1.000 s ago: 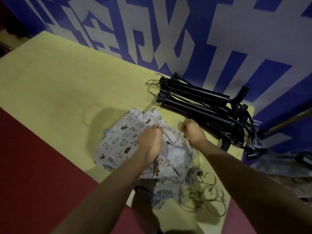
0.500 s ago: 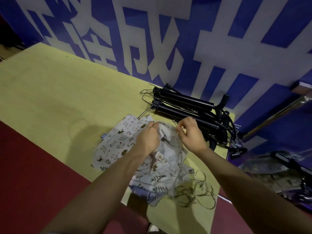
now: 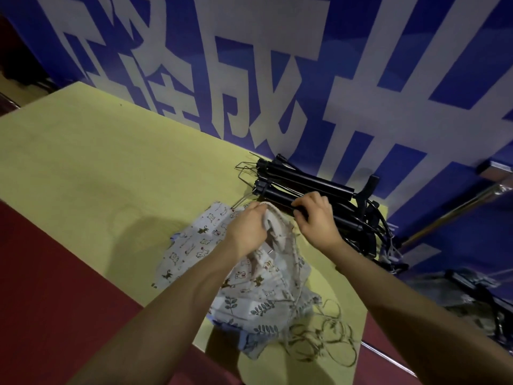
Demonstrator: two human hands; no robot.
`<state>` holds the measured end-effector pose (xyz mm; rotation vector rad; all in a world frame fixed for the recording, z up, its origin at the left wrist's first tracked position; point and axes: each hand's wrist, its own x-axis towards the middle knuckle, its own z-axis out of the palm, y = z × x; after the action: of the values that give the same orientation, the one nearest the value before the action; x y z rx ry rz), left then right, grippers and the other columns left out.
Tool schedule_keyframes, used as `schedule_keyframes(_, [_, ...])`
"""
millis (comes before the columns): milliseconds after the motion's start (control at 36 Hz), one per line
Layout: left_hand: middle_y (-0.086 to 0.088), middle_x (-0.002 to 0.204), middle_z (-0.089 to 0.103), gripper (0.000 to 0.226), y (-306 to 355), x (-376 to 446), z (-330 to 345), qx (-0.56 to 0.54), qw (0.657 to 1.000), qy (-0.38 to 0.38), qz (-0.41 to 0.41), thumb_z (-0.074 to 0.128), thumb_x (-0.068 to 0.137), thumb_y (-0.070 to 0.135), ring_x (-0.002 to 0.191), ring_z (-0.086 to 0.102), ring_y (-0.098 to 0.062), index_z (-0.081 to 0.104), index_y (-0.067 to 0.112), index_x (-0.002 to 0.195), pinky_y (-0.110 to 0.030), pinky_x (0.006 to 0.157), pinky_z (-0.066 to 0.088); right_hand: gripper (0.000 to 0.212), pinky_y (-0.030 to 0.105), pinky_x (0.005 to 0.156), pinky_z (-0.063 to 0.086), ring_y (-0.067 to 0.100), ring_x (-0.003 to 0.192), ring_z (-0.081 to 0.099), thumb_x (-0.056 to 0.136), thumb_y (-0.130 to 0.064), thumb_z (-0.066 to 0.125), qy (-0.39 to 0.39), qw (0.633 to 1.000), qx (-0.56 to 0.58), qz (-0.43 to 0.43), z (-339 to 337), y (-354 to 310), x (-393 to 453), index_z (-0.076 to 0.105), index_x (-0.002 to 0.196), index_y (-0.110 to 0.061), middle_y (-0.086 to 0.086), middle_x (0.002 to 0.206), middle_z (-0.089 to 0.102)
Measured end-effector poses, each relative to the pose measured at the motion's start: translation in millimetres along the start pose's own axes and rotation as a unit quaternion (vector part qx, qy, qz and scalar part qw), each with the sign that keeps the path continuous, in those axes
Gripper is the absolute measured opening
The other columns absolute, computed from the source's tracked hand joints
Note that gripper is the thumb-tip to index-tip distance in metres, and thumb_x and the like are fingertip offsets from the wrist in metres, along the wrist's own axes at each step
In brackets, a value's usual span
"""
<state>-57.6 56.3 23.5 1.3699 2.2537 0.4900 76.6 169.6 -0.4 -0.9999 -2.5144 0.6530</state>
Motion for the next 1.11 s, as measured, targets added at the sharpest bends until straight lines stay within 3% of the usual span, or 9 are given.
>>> schedule_keyframes(83, [-0.005,0.144,0.041,0.046,2.3,9.1,-6.0,-0.005,1.0,0.018,-0.005,0.039,0.092,0.0,0.122,0.049,-0.026,0.046,0.009,0.136,-0.04,0.097,0.046,0.034,0.032,0.097,0.031,0.025,0.117,0.042,0.093,-0.02,0.054,-0.03,0.998,-0.055,0.03,-9.8,14.9,23.9,0.054,0.125,-0.012,0.007,0.125,0.05])
schedule_keyframes(167, [-0.004,0.13,0.05,0.037,6.2,21.1,-11.5,-0.001,0.999,0.052,-0.016,0.039,0.091,0.0,0.104,0.057,-0.025,0.057,0.008,0.122,-0.039,0.084,0.051,0.051,0.039,0.106,0.033,0.028,0.126,0.041,0.091,-0.03,0.058,-0.103,0.987,-0.102,0.065,-16.2,31.4,46.2,0.045,0.136,-0.012,0.01,0.136,0.046])
schedule_keyframes(250, [-0.004,0.122,0.052,0.037,9.5,35.6,-11.6,0.0,0.997,0.066,-0.034,0.038,0.089,-0.003,0.098,0.058,-0.025,0.061,0.009,0.115,-0.035,0.075,0.05,0.065,0.041,0.104,0.039,0.031,0.125,0.045,0.089,-0.04,0.06,-0.19,0.966,-0.152,0.081,-12.9,39.5,58.3,0.036,0.141,-0.011,0.013,0.14,0.045])
schedule_keyframes(333, [-0.004,0.12,0.052,0.038,10.7,46.1,-9.1,0.019,0.997,0.064,-0.042,0.037,0.087,-0.003,0.096,0.058,-0.026,0.06,0.011,0.114,-0.03,0.068,0.042,0.064,0.041,0.096,0.043,0.031,0.12,0.05,0.087,-0.043,0.061,-0.227,0.953,-0.184,0.08,-1.7,42.2,59.8,0.036,0.137,-0.011,0.014,0.135,0.049])
schedule_keyframes(472, [-0.006,0.125,0.049,0.038,7.0,57.2,-1.8,0.04,0.997,0.043,-0.043,0.038,0.088,-0.002,0.102,0.057,-0.028,0.057,0.009,0.119,-0.036,0.079,0.048,0.044,0.038,0.082,0.044,0.031,0.108,0.056,0.089,-0.038,0.06,-0.201,0.952,-0.22,0.063,12.7,47.3,61.9,0.042,0.12,-0.012,0.012,0.12,0.057])
schedule_keyframes(639, [-0.007,0.133,0.048,0.043,-3.0,54.6,2.0,0.067,0.997,0.038,-0.017,0.043,0.087,-0.002,0.109,0.057,-0.027,0.053,0.009,0.127,-0.039,0.089,0.05,0.039,0.033,0.064,0.039,0.029,0.094,0.06,0.089,-0.039,0.057,-0.148,0.963,-0.221,0.034,3.7,47.4,62.4,0.041,0.115,-0.014,0.009,0.109,0.06])
schedule_keyframes(972, [-0.007,0.122,0.054,0.043,-2.4,31.4,-0.8,0.068,0.997,0.047,-0.001,0.042,0.089,-0.002,0.097,0.06,-0.023,0.052,0.012,0.129,-0.037,0.081,0.054,0.045,0.031,0.06,0.041,0.027,0.081,0.057,0.079,-0.034,0.064,-0.042,0.989,-0.127,0.061,-36.9,16.9,42.5,0.04,0.112,-0.017,0.006,0.098,0.06])
schedule_keyframes(1056, [-0.009,0.124,0.055,0.04,-0.9,22.3,-3.1,0.062,0.997,0.052,0.002,0.041,0.091,-0.001,0.084,0.062,-0.023,0.051,0.012,0.128,-0.027,0.061,0.052,0.044,0.035,0.066,0.049,0.028,0.082,0.058,0.079,-0.035,0.062,-0.065,0.989,-0.104,0.081,-46.0,13.3,36.3,0.04,0.115,-0.02,0.005,0.096,0.062])
schedule_keyframes(1111, [-0.01,0.125,0.052,0.033,0.1,15.7,-3.9,0.034,0.998,0.057,0.003,0.041,0.092,0.0,0.081,0.063,-0.022,0.053,0.009,0.122,-0.025,0.058,0.051,0.045,0.036,0.069,0.051,0.029,0.085,0.059,0.081,-0.035,0.06,-0.086,0.987,-0.108,0.076,-51.9,11.4,30.1,0.041,0.119,-0.022,0.006,0.097,0.063])
